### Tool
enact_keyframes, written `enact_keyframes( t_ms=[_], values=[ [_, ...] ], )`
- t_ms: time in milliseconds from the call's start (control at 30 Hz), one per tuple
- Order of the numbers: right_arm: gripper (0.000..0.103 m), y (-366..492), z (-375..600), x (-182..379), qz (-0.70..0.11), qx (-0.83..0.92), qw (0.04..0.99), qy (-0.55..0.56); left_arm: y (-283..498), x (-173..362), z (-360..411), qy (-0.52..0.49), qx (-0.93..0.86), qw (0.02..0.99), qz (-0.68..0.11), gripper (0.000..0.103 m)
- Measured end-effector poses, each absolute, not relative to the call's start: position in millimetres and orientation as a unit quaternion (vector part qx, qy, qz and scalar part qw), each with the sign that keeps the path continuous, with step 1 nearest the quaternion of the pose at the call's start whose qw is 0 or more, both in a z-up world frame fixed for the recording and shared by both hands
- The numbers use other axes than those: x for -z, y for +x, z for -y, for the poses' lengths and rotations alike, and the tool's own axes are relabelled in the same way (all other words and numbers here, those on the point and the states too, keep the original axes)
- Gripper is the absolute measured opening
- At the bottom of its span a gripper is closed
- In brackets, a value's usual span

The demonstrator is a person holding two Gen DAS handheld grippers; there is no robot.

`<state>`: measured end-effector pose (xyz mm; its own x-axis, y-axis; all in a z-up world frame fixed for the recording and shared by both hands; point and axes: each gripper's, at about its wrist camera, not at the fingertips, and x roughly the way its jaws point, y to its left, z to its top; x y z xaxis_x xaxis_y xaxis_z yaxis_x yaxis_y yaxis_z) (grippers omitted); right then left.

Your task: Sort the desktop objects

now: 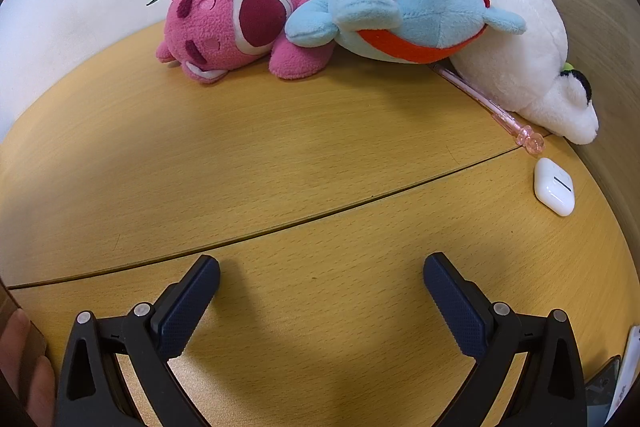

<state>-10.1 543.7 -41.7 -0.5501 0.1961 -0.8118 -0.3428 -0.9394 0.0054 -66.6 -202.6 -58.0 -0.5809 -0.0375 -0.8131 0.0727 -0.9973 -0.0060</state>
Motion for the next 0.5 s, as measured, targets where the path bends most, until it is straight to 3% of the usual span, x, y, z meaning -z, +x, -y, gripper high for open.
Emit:
enact_keyframes(
  t_ms=[500],
  values=[
    [0.103, -5.5, -545.2, 45.7, -0.082, -0.877, 0.154, -0.448, -69.6, 57.5, 204.4, 0.456, 0.889, 0.03, -0.02, 0.103]
  ],
)
